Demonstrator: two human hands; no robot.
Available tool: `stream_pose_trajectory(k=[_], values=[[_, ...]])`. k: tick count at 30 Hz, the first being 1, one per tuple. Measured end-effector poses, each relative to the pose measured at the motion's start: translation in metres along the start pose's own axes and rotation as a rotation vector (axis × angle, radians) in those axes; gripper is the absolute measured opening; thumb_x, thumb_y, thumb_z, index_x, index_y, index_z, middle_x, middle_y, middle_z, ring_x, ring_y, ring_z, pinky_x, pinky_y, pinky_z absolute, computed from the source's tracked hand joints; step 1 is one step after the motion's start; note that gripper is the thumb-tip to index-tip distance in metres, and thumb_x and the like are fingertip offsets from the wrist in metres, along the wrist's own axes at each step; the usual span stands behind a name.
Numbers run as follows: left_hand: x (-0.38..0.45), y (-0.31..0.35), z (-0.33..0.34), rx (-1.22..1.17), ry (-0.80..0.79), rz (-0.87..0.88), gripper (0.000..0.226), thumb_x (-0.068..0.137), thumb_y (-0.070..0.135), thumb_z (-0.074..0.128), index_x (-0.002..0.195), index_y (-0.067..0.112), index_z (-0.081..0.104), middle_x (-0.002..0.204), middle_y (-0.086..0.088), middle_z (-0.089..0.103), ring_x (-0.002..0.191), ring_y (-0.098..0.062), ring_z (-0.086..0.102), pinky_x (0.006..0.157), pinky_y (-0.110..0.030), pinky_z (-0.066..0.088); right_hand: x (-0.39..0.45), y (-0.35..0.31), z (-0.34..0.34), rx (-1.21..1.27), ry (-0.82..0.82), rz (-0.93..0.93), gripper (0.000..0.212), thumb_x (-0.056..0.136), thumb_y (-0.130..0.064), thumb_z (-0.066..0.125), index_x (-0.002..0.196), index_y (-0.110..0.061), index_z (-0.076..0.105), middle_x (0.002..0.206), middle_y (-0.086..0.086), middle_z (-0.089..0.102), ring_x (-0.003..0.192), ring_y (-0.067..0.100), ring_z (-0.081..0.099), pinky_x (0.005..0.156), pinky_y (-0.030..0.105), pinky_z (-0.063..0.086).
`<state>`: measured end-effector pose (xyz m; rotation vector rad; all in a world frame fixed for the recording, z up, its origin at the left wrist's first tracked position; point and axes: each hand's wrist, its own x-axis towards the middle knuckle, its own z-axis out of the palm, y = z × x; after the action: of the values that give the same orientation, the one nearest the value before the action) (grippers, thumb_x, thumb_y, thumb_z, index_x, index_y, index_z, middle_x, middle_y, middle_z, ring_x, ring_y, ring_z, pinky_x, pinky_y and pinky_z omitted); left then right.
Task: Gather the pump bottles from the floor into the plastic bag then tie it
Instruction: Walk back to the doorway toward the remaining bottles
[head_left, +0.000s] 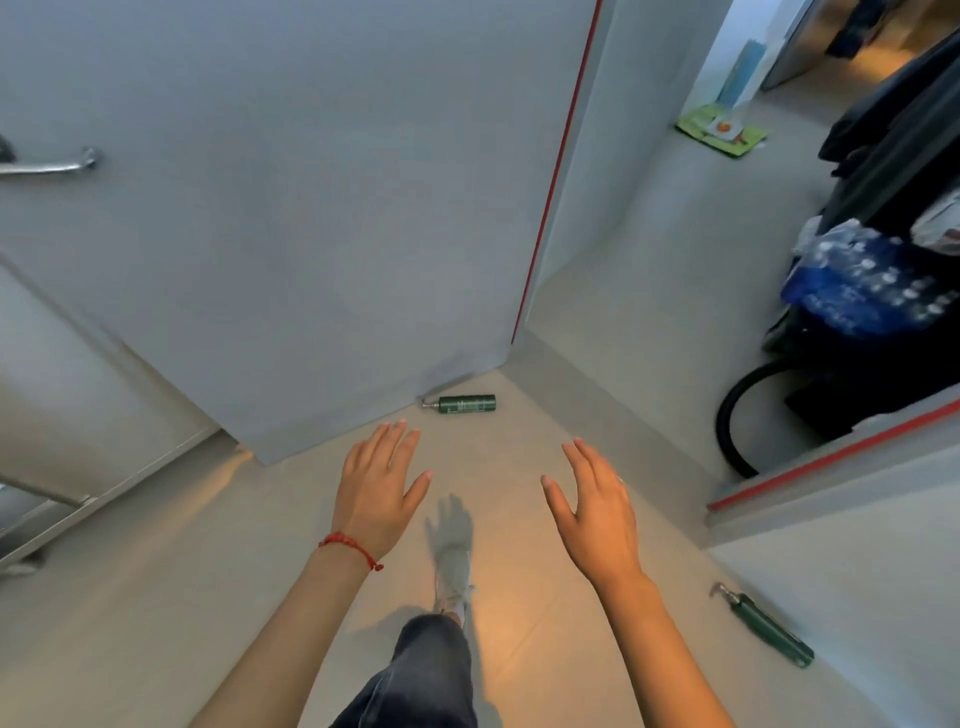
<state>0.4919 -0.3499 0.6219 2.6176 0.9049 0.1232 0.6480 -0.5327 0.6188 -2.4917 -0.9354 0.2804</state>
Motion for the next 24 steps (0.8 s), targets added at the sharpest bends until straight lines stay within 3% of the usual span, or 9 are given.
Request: stream_pose_trajectory(k=[9, 13, 24], values=[[0.158, 0.009, -0.005, 0.006, -0.019, -0.094, 0.07, 0.091, 0.051, 0.017, 0.113, -0.001, 0.059, 0.118, -0.022, 0.062, 0.109, -0.039, 0.058, 0.09, -0.053, 0.045, 0.184, 0.004, -0.015, -0.021, -0.098, -0.09, 0.049, 0.091, -0.037, 0.049, 0.134, -0.014, 0.042, 0.146, 0.007, 0.039, 0.134, 0.024, 0.035, 0.108, 0.037, 0.028], [0.204, 0.016, 0.005, -0.015, -0.015, -0.191, 0.057, 0.086, 0.042, 0.033, 0.114, -0.001, 0.058, 0.12, -0.022, 0.061, 0.111, -0.039, 0.056, 0.093, -0.053, 0.043, 0.253, 0.017, -0.013, 0.003, -0.141, -0.163, 0.049, 0.091, -0.035, 0.051, 0.133, -0.012, 0.043, 0.144, 0.009, 0.041, 0.133, 0.025, 0.037, 0.107, 0.037, 0.029], [0.285, 0.026, 0.081, -0.042, 0.011, -0.475, 0.057, 0.09, 0.044, 0.034, 0.122, 0.001, 0.053, 0.129, -0.021, 0.055, 0.121, -0.039, 0.048, 0.099, -0.054, 0.038, 0.415, 0.063, 0.048, -0.008, -0.436, -0.433, 0.046, 0.089, -0.027, 0.056, 0.129, -0.006, 0.047, 0.137, 0.017, 0.048, 0.127, 0.031, 0.044, 0.104, 0.042, 0.035]])
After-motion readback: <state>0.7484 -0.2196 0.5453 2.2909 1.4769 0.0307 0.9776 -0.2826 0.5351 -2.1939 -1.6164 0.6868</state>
